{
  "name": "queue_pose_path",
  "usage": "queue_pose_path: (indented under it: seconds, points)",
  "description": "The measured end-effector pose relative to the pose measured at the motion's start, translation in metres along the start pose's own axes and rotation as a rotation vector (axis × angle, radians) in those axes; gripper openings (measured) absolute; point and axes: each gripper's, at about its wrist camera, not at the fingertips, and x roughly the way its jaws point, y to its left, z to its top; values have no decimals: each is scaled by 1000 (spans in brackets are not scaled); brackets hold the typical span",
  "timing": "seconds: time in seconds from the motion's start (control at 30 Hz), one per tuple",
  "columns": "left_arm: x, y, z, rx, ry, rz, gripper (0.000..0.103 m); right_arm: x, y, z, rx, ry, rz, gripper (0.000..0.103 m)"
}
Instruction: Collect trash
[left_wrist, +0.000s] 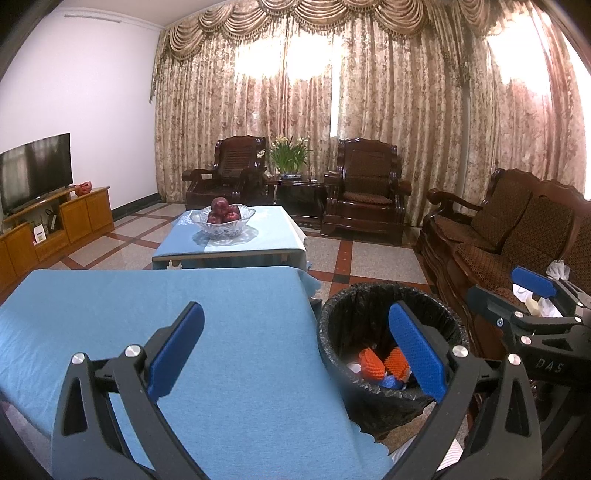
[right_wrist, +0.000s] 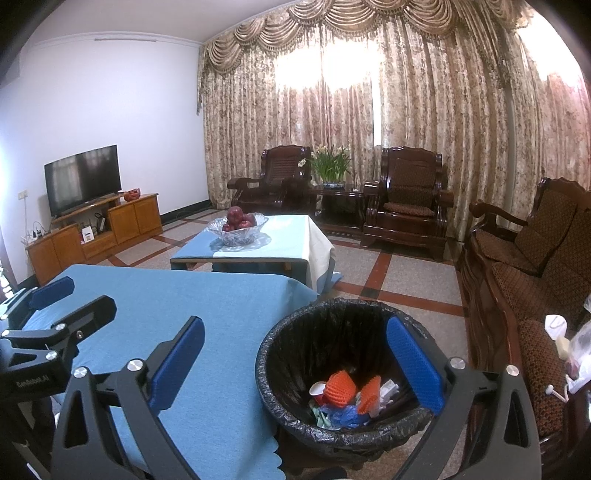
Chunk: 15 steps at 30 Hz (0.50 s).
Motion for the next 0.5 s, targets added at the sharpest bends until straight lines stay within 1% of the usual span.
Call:
queue_pose_path:
  seconds: [0.23,0.37,0.5]
  points:
    - [-4,8,2,3,2,-4,97,1,1,1,1,2,0,97]
    - [-7,14,-5,2,5,0,97,1,0,1,1,1,1,97]
    - [-6,10,-5,2,10,3,97,1,0,1,1,2,1,97]
